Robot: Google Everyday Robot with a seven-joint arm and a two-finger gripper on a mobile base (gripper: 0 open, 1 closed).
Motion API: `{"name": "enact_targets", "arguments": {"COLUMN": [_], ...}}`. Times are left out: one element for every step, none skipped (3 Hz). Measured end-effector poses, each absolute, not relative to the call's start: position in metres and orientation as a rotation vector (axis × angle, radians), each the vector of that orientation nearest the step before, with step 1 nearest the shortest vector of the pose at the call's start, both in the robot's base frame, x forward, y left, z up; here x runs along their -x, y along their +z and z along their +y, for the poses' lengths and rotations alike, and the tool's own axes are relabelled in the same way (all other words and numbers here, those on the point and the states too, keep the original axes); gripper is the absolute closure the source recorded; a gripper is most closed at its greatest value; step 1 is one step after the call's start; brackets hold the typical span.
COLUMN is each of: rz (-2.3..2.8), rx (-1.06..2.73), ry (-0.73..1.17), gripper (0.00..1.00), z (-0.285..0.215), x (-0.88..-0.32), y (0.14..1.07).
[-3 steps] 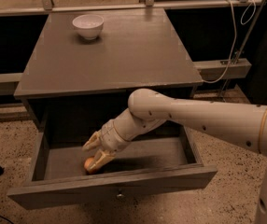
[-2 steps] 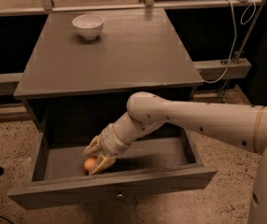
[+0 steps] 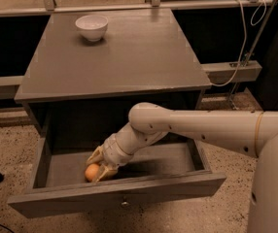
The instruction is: Pick orange from top drawer and place on counter
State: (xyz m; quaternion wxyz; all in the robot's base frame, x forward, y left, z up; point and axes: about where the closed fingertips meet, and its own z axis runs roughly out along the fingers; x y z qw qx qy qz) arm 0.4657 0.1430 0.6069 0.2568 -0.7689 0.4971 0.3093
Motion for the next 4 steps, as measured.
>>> {"name": "enact_targets", "arguments": {"rz": [1.351,1.282,1.158,1.16], "rx": [2.062,1.982,1.827,1.789], "ry": [0.829,0.807,0.691,0.601], "gripper": [0.72,0.96,1.0,1.0], "z": [0.145,0.143,0.093,0.063], "x": [-0.47,-0.481,-0.515,-0.538], "y": [0.606,0.652,0.772,0.844]}}
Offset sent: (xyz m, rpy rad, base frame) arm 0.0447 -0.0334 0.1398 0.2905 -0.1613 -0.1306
